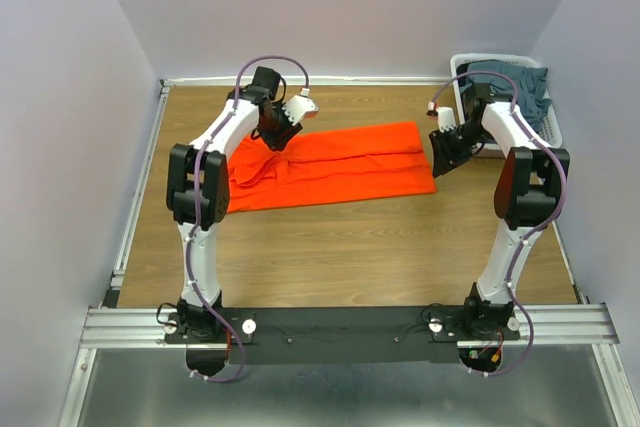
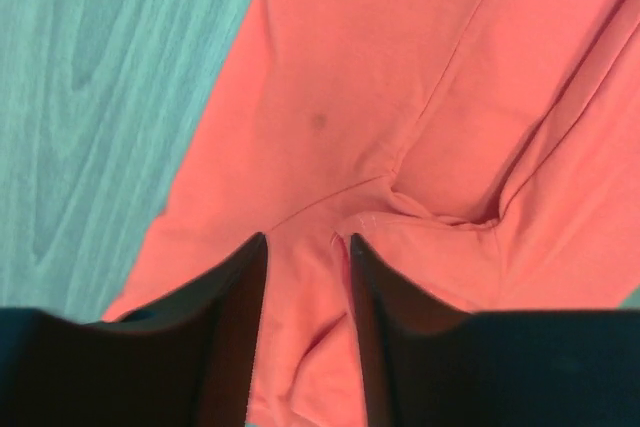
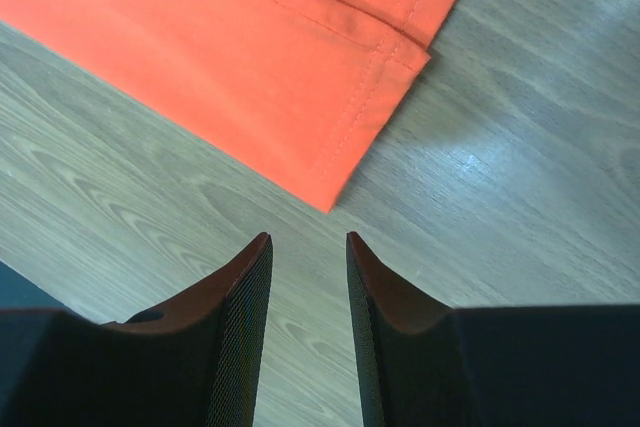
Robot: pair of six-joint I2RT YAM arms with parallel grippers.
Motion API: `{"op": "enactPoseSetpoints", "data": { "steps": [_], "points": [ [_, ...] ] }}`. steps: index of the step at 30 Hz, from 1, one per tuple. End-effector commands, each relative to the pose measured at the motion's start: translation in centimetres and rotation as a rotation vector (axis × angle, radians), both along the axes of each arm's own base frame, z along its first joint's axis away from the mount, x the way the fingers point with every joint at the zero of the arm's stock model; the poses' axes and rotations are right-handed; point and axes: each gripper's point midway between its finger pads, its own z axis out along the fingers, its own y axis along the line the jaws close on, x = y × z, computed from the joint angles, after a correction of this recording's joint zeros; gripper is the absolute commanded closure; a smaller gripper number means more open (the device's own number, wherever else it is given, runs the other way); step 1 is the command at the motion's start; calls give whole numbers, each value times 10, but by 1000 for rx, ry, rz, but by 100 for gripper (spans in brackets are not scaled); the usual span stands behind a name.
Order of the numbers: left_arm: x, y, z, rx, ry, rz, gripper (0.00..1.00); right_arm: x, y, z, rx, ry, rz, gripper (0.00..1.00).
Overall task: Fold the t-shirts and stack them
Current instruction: Fold the tshirt
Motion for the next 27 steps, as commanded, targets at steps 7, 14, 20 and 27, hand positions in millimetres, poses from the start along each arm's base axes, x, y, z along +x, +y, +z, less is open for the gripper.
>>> {"op": "enactPoseSetpoints", "data": {
  "steps": [7, 14, 20, 27],
  "points": [
    [-42, 39, 36, -39, 8, 36, 48, 11, 5, 3, 25, -24, 5, 57],
    [-85, 85, 22, -50, 96, 159, 36, 12, 13, 2, 37, -19, 11, 57],
    [-98, 95, -2, -77, 167, 236, 26, 13, 15, 0, 36, -18, 13, 57],
    [-91, 98, -24, -69, 208, 290, 34, 11, 11, 2, 14, -26, 19, 57]
  ]
}}
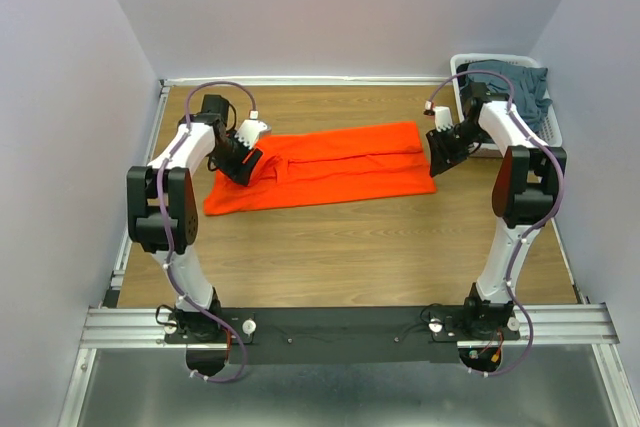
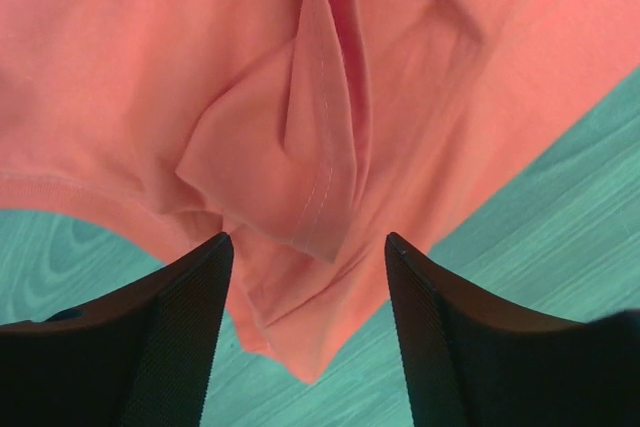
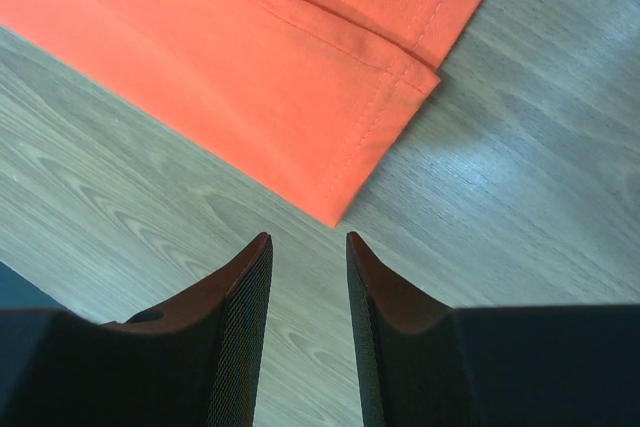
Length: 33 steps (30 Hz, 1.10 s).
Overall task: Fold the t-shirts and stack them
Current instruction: Fold the tshirt
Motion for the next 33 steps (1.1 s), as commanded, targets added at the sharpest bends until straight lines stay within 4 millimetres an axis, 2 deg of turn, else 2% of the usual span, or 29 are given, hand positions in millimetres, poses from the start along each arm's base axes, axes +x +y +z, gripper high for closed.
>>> {"op": "enactPoseSetpoints", "data": {
  "steps": [1, 3, 7, 11, 12, 13, 15, 19, 21, 23, 24, 26, 28, 29, 32, 33],
  "points": [
    [7, -5, -7, -31, 9, 27, 37, 6, 3, 3, 5, -23, 6, 57],
    [8, -7, -9, -45, 18, 27, 48, 5, 3, 2, 3, -20, 6, 57],
    [10, -9, -13, -53, 31, 26, 62, 6, 3, 0, 5, -18, 6, 57],
    [18, -8, -9, -46, 10, 31, 87, 7, 3, -1, 2, -18, 5, 57],
    [24, -8, -5, -45, -6, 34, 99, 7, 3, -2, 0, -16, 5, 57],
    [28, -8, -1, -46, -22, 33, 100, 7, 3, -1, 2, -18, 5, 57],
    [37, -8, 6, -46, -41, 35, 100, 6, 3, -2, 2, -15, 5, 58],
    [66, -10, 21, -54, -82, 41, 100, 6, 3, -3, 2, -11, 4, 58],
    [76, -11, 22, -56, -90, 44, 100, 6, 3, -4, 2, -10, 4, 58],
    [94, -9, 22, -48, -110, 49, 100, 5, 3, -5, 0, -7, 4, 58],
    [93, -9, 17, -48, -98, 52, 100, 5, 3, -5, 0, -7, 4, 58],
    [106, -7, 21, -36, -128, 66, 100, 4, 3, -5, 0, -7, 4, 58],
    [117, -5, 21, -35, -146, 93, 89, 4, 3, -6, 2, -3, 3, 58],
    [119, -5, 23, -37, -154, 101, 74, 4, 3, -5, 2, -4, 3, 58],
    [119, -5, 31, -45, -177, 107, 65, 6, 3, -3, 0, -14, 2, 58],
    [117, -4, 40, -57, -208, 113, 65, 7, 3, -3, 2, -15, 3, 58]
  ]
}}
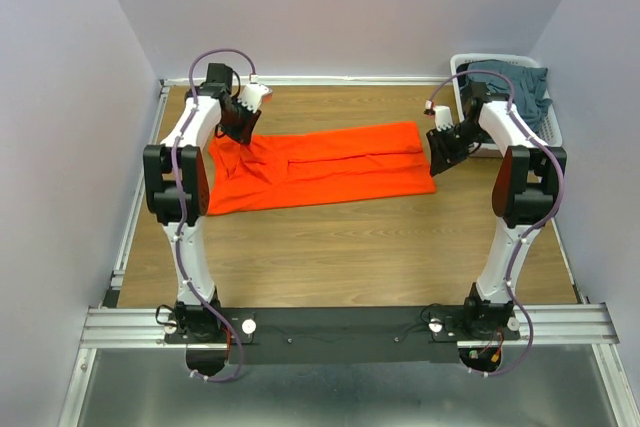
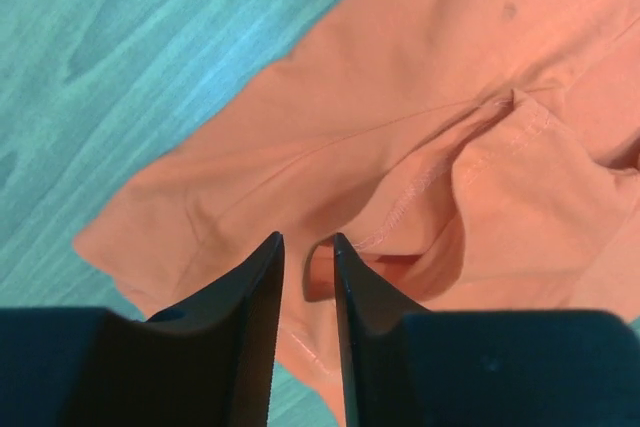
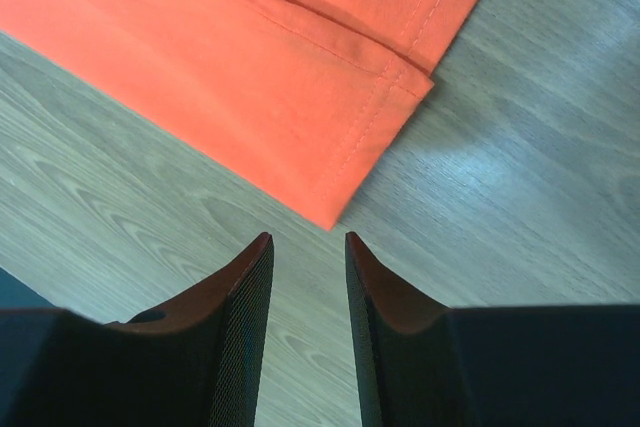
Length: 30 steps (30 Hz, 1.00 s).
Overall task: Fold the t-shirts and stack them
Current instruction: Fold the tshirt
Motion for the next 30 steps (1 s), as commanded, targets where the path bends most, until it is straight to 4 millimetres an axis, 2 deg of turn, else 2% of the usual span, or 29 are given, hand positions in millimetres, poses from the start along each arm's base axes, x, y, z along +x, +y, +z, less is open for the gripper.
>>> {"op": "enactPoseSetpoints", "data": {
  "steps": [1, 3, 8, 9, 11, 12, 16, 18, 19, 20, 21, 22, 24, 25, 27, 29, 30],
  "points": [
    [2, 4, 32, -42, -88, 49, 64, 6, 3, -1, 4, -14, 3, 59],
    [-12, 2, 48, -72, -121, 50, 64, 9, 5, 0, 11, -19, 1, 59],
    [-49, 2, 63, -89, -160, 62, 65, 26, 15, 1, 30, -36, -2, 61],
    [-60, 2, 61, -88, -149, 64, 65, 33, 25, 3, 34, -49, 14, 62],
    [-70, 3, 53, -78, -120, 68, 67, 40, 30, 3, 34, -59, 16, 62],
    [-79, 4, 43, -70, -85, 68, 71, 48, 36, 9, 37, -84, 21, 63],
    [-94, 0, 16, -69, -3, 55, 80, 64, 47, 10, 35, -106, 25, 64],
    [-90, -3, 5, -66, 12, 56, 83, 70, 51, 8, 30, -112, 22, 64],
    [-87, -5, 1, -62, 17, 58, 83, 79, 53, 14, 31, -138, 24, 65],
    [-83, -6, -1, -64, 18, 61, 84, 83, 56, 10, 30, -135, 23, 65],
    [-77, -8, -11, -66, 33, 60, 84, 87, 58, 11, 35, -143, 14, 65],
    [-64, -12, -4, -74, 8, 59, 84, 94, 61, 15, 38, -164, 12, 65],
    [-49, -17, -4, -79, -1, 61, 83, 102, 67, 14, 45, -181, 11, 65],
    [-35, -20, -4, -86, -9, 63, 83, 104, 71, 7, 48, -171, 9, 65],
    [-24, -25, -7, -85, -9, 61, 82, 112, 77, 7, 50, -188, 13, 65],
    [-13, -25, -19, -70, 2, 71, 82, 117, 82, -4, 41, -188, 16, 64],
    [-11, -25, -31, -66, 26, 73, 81, 120, 83, -8, 37, -192, 20, 64]
  ]
}}
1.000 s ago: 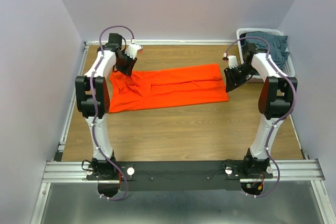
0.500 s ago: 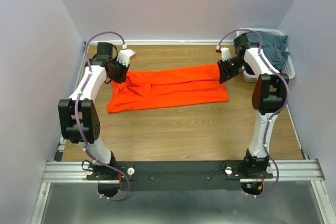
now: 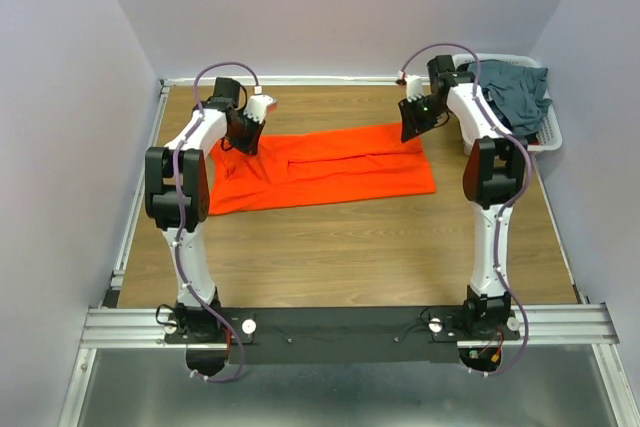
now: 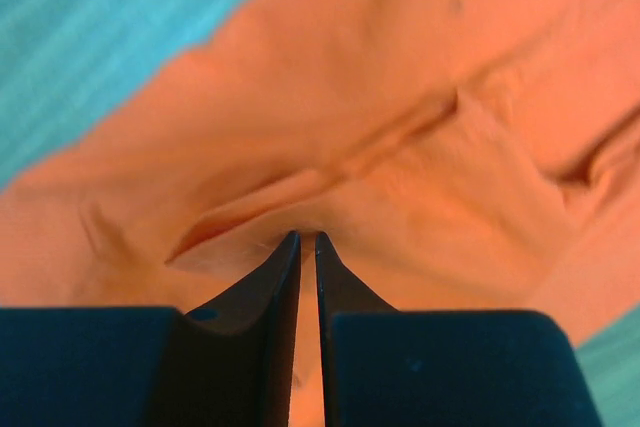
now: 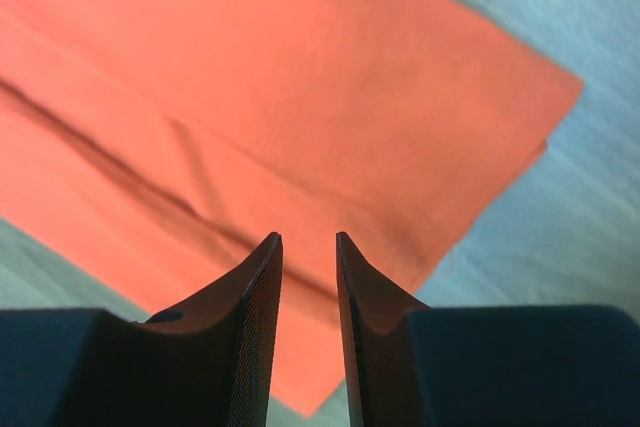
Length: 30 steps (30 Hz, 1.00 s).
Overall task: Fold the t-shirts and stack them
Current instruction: Fold the tshirt
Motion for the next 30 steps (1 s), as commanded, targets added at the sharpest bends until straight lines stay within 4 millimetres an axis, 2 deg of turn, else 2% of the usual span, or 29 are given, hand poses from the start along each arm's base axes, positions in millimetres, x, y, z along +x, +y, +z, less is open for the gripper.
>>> {"op": "enactPoseSetpoints", "data": {
  "steps": [1, 3, 5, 10, 11, 12, 13, 14, 15, 16, 17, 18, 20, 21, 22, 23, 24, 27, 28, 30],
  "points": [
    [22, -3, -11, 10, -2, 27, 81, 14, 15, -22, -6, -8, 1, 64],
    [24, -2, -20, 16, 15, 37, 81, 21, 17, -30, -24, -27, -2, 64],
    [30, -1, -22, 18, 8, 43, 79, 24, 17, -44, -45, -24, -1, 64],
    [51, -1, -16, 26, -12, 51, 78, 13, 8, -64, -106, 10, 15, 65],
    [54, -1, -17, 24, -9, 49, 78, 3, 3, -75, -126, 38, 15, 65],
    [54, -2, -28, 28, 21, 46, 78, -1, -1, -69, -148, 24, 23, 66],
    [62, -1, -22, 29, 0, 46, 78, -17, -5, -80, -159, 60, 33, 66],
    [65, -1, -25, 32, 2, 46, 78, -26, -7, -81, -169, 70, 41, 66],
    [66, -1, -36, 36, 24, 42, 78, -31, -10, -71, -177, 56, 51, 66],
    [75, -2, -32, 34, 3, 39, 79, -39, -12, -69, -180, 64, 52, 66],
    [79, -3, -33, 32, 1, 35, 79, -69, -16, -83, -190, 140, 64, 66],
    [90, -5, -30, 30, -13, 28, 80, -79, -15, -67, -177, 120, 81, 67],
    [104, -7, -20, 25, -43, 23, 80, -112, -14, -70, -180, 163, 113, 68],
    [111, -8, -11, 21, -65, 23, 80, -127, -8, -66, -179, 171, 140, 68],
    [123, -9, 12, 12, -118, 21, 80, -153, -8, -63, -175, 192, 160, 68],
    [127, -11, 26, 1, -146, 20, 80, -165, -3, -56, -162, 203, 179, 68],
    [130, -10, 61, -13, -214, 26, 77, -178, 2, -51, -120, 222, 190, 68],
    [108, -11, 86, -31, -237, 24, 74, -174, 4, -18, -105, 155, 179, 66],
    [86, -13, 96, -44, -240, 16, 74, -164, 2, -7, -121, 113, 168, 66],
    [61, -11, 96, -47, -214, 39, 78, -153, 3, 3, -125, 70, 166, 64]
  ]
}}
